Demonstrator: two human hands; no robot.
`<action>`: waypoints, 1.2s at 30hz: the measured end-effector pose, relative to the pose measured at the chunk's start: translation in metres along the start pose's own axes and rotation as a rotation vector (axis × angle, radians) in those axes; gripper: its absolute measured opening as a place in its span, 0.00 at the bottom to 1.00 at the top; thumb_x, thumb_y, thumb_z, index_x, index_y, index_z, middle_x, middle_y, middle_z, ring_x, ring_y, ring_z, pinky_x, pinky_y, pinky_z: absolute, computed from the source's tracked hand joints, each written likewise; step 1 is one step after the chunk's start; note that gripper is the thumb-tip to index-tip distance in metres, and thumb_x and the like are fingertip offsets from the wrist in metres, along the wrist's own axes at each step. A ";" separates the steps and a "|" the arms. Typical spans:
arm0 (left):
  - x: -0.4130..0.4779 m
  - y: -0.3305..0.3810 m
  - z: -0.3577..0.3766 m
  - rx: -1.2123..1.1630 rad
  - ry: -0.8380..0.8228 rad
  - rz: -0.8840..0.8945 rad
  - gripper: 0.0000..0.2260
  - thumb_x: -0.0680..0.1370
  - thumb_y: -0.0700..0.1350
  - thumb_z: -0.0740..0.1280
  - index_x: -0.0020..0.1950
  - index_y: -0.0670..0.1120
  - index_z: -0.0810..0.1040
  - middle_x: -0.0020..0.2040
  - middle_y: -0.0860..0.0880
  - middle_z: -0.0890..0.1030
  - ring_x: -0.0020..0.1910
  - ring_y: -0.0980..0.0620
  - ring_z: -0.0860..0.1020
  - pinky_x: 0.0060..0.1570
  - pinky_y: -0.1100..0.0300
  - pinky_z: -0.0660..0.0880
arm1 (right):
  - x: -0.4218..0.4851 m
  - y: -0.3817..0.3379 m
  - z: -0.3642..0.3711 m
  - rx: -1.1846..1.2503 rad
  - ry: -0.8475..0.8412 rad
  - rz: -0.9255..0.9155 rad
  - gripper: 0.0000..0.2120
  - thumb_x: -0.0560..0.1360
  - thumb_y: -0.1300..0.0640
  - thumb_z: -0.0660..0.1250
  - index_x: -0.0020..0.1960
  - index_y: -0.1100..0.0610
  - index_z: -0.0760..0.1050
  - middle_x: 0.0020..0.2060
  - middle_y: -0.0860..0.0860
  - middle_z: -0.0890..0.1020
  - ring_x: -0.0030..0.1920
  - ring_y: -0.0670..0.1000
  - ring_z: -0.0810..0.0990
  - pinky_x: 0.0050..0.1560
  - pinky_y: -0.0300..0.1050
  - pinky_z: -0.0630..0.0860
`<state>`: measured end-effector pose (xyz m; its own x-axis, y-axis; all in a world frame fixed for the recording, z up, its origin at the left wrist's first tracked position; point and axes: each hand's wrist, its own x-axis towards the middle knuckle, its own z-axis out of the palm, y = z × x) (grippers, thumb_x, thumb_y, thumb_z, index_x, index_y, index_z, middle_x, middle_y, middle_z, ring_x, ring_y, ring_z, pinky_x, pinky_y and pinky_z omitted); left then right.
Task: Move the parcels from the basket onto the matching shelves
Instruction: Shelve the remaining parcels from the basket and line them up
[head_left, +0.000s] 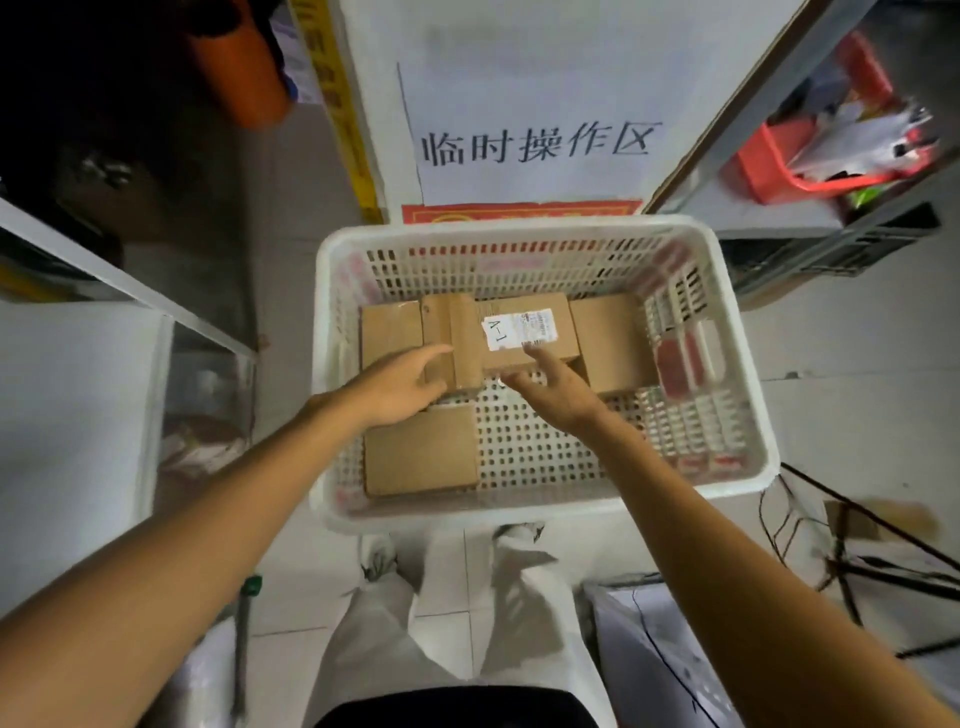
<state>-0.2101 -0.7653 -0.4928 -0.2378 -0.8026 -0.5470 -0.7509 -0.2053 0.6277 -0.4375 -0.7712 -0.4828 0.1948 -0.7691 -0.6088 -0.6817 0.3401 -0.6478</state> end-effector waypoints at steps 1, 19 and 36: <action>0.009 0.003 0.010 -0.025 -0.005 -0.043 0.23 0.80 0.49 0.62 0.74 0.56 0.61 0.73 0.50 0.66 0.69 0.50 0.67 0.60 0.59 0.67 | 0.009 0.013 -0.008 0.016 -0.020 0.020 0.33 0.78 0.44 0.63 0.77 0.54 0.56 0.75 0.57 0.62 0.74 0.57 0.62 0.71 0.53 0.63; 0.238 0.055 0.194 -0.012 -0.239 -0.077 0.22 0.80 0.48 0.62 0.74 0.56 0.62 0.73 0.52 0.67 0.68 0.52 0.69 0.66 0.50 0.69 | 0.152 0.227 -0.089 -0.167 0.133 0.293 0.36 0.72 0.44 0.70 0.74 0.49 0.57 0.74 0.56 0.59 0.73 0.60 0.60 0.71 0.59 0.65; 0.259 0.019 0.246 -0.148 -0.192 -0.174 0.24 0.80 0.47 0.60 0.75 0.59 0.59 0.70 0.54 0.69 0.62 0.56 0.71 0.60 0.58 0.69 | 0.201 0.245 -0.042 -0.633 0.321 0.408 0.61 0.59 0.26 0.70 0.77 0.47 0.38 0.75 0.67 0.47 0.72 0.70 0.53 0.70 0.65 0.57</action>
<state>-0.4380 -0.8394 -0.7588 -0.2362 -0.6305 -0.7394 -0.6959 -0.4213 0.5815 -0.5955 -0.8654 -0.7448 -0.3009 -0.8008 -0.5178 -0.9430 0.3307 0.0364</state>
